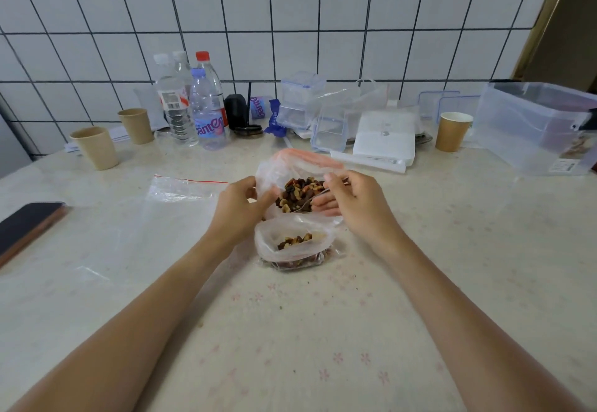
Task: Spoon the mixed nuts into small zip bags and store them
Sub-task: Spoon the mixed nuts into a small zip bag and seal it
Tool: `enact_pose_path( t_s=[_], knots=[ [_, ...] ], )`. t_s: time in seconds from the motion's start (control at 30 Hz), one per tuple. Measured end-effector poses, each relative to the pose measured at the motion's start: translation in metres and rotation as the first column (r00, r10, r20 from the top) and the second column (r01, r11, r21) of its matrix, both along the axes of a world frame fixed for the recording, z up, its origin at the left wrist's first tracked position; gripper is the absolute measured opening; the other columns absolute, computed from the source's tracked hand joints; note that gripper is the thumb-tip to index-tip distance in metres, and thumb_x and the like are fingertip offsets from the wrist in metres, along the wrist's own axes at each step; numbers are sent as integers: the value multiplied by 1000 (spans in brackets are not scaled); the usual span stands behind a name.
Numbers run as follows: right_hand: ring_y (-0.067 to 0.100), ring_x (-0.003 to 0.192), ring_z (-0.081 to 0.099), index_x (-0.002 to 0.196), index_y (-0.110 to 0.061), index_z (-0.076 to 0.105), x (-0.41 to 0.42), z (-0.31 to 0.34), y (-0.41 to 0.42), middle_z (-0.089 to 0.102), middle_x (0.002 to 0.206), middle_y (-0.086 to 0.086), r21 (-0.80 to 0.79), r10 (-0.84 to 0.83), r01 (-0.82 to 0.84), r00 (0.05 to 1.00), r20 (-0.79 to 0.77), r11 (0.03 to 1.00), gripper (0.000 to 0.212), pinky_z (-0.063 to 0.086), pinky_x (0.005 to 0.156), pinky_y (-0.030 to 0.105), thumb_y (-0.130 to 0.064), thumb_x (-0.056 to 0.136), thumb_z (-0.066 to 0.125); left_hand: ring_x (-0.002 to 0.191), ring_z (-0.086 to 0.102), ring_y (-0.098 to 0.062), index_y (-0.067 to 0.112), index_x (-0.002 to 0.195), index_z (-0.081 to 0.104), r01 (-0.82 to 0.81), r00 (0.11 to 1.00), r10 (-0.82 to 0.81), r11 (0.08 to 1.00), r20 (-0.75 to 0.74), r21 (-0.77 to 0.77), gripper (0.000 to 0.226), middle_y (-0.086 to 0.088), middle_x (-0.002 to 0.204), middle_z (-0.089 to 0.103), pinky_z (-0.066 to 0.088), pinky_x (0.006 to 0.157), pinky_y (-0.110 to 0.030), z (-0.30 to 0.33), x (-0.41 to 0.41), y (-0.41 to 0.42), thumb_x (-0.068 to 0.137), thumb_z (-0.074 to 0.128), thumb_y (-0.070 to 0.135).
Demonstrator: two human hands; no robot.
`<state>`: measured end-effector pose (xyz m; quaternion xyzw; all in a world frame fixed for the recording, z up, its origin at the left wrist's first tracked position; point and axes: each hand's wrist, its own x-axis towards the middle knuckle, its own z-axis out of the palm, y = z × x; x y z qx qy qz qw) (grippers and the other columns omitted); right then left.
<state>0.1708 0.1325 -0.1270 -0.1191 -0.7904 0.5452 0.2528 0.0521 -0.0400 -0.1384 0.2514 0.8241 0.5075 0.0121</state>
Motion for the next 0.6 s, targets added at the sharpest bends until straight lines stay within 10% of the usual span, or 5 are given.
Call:
enact_pose_path(
  t_s=[0.6],
  knots=[
    [26,83,79,113,0,63,-2,-6,-4,80,86,14,-419,-78,85,996,34,904,27,65,76,34,-19,111,45,71,55,-20,14,72,54,-60,996,60,998,-63,7,40,-5,73,59,45,68,-39,1,0,-1,101,61,41]
  ],
)
